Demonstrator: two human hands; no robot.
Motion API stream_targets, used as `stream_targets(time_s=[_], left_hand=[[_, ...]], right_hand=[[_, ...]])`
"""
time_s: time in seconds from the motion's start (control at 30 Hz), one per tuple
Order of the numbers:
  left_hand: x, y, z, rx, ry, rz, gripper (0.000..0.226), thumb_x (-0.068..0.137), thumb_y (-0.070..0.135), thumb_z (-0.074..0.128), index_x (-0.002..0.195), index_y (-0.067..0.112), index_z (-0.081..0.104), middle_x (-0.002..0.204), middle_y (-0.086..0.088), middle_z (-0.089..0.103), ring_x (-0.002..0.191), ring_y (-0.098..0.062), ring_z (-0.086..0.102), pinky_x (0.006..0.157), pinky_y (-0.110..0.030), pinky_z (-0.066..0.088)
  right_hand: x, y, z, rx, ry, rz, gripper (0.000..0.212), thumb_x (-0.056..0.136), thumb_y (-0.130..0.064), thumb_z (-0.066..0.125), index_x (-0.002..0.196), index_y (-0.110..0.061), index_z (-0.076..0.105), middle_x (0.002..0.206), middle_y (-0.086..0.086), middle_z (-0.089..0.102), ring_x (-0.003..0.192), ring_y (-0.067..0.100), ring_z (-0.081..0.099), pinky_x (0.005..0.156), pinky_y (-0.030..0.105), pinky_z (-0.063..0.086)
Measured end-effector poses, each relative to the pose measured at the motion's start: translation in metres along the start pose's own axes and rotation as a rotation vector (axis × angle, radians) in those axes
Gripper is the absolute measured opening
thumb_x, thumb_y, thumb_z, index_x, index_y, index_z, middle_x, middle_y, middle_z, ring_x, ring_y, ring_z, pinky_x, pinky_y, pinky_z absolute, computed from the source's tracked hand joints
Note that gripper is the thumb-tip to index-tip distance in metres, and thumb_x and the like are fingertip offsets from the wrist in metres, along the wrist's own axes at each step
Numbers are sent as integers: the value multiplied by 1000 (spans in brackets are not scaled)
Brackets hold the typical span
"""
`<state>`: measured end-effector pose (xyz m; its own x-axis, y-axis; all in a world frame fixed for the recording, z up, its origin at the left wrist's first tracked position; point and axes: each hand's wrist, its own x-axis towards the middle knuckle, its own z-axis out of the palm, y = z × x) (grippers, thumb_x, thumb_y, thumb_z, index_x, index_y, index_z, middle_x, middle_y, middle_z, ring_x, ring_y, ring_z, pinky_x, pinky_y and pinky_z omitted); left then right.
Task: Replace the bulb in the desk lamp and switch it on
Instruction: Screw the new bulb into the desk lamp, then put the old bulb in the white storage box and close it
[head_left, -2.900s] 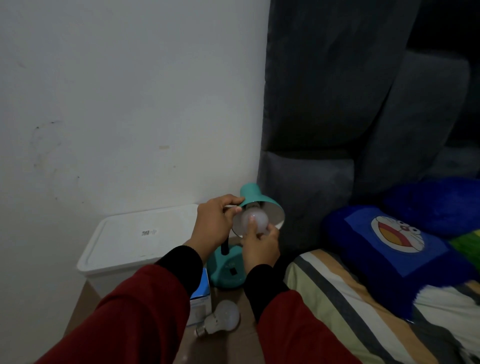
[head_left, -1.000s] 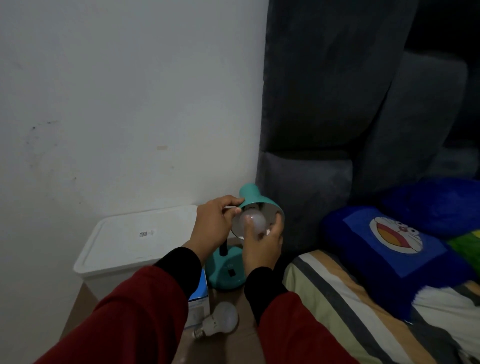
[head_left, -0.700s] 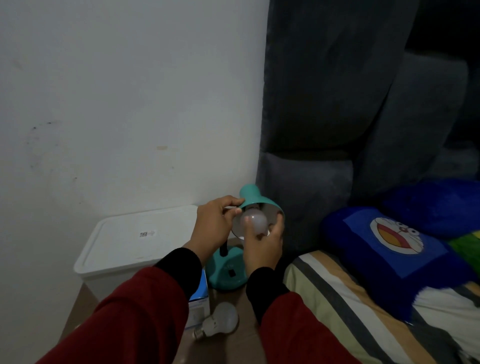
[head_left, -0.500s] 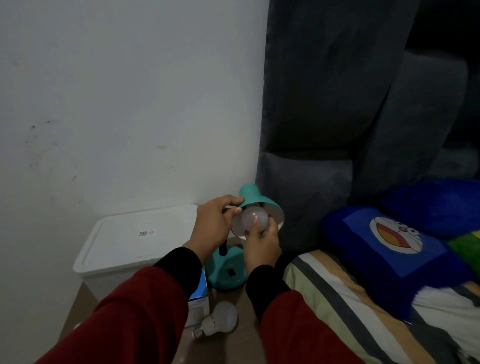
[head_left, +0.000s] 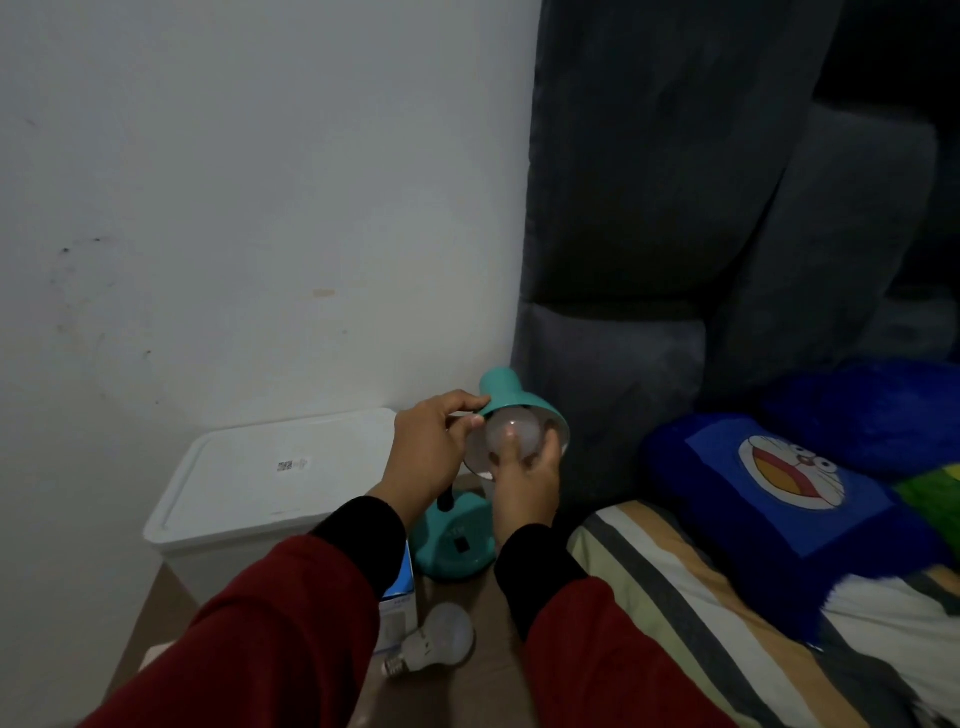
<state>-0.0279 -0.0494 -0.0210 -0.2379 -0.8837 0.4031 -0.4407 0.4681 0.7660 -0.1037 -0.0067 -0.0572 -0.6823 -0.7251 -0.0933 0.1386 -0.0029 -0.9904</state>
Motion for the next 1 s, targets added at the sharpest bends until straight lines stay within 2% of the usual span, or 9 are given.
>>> stream_targets(time_s=[0.1, 0.27, 0.47, 0.53, 0.63, 0.73, 0.8, 0.9, 1.0], left_hand=[[-1, 0, -1, -10, 0, -9, 25, 89, 8, 60, 109, 17, 71, 108, 1, 72, 83, -2, 59, 66, 13, 34], [-1, 2, 0, 3, -6, 3, 24, 89, 7, 61, 109, 15, 71, 110, 0, 71, 86, -2, 59, 65, 14, 33], [-1, 4, 2, 2, 4, -6, 25, 89, 8, 60, 110, 16, 70, 112, -1, 71, 91, -3, 58, 66, 15, 32], [-2, 4, 1, 1, -8, -9, 25, 90, 8, 59, 111, 15, 70, 113, -1, 71, 91, -3, 58, 67, 15, 33], [-4, 6, -4, -7, -31, -14, 32, 91, 9, 58, 120, 18, 63, 117, -3, 68, 93, -4, 57, 68, 11, 36], [-9, 7, -8, 0, -33, -51, 45, 91, 15, 59, 134, 22, 48, 121, -8, 62, 97, -13, 58, 80, -11, 39], [-13, 6, -11, 37, -36, -92, 46, 91, 20, 58, 136, 20, 46, 125, -10, 60, 107, -20, 60, 85, -18, 38], [-21, 2, -20, 174, -85, -185, 46, 91, 26, 58, 135, 16, 47, 127, -14, 60, 116, -25, 57, 94, -25, 42], [-32, -2, -38, 395, -209, -248, 48, 91, 29, 57, 135, 11, 46, 131, -15, 57, 122, -27, 52, 99, -31, 42]], right_hand=[[2, 0, -3, -92, 13, -68, 77, 78, -39, 71, 143, -27, 31, 141, 7, 49, 125, 25, 52, 104, 40, 46], [6, 3, -8, -13, 11, -16, 63, 86, -25, 65, 142, -21, 37, 137, 9, 54, 121, 25, 55, 96, 27, 44], [10, 6, -12, 0, -66, 24, 75, 86, -27, 65, 148, -19, 24, 142, 12, 48, 125, 26, 52, 104, 33, 44], [10, 6, -14, -126, -109, 29, 81, 82, -31, 68, 148, -15, 24, 140, 12, 51, 123, 26, 54, 101, 31, 44], [7, 1, -20, -421, -126, -13, 70, 84, -29, 64, 142, -7, 33, 136, 14, 55, 121, 28, 55, 97, 29, 44], [4, -9, -28, -666, -121, -65, 58, 86, -26, 60, 134, -1, 42, 132, 20, 53, 121, 33, 52, 98, 34, 43], [2, -18, -34, -800, -147, -97, 49, 86, -26, 58, 125, 2, 51, 128, 22, 55, 117, 35, 54, 93, 33, 46], [-4, -31, -43, -1024, -254, -94, 42, 84, -29, 55, 114, 0, 60, 124, 22, 58, 112, 35, 58, 88, 33, 49], [-12, -42, -48, -1248, -369, -86, 43, 84, -32, 58, 116, -2, 59, 127, 19, 58, 115, 33, 59, 89, 32, 50]])
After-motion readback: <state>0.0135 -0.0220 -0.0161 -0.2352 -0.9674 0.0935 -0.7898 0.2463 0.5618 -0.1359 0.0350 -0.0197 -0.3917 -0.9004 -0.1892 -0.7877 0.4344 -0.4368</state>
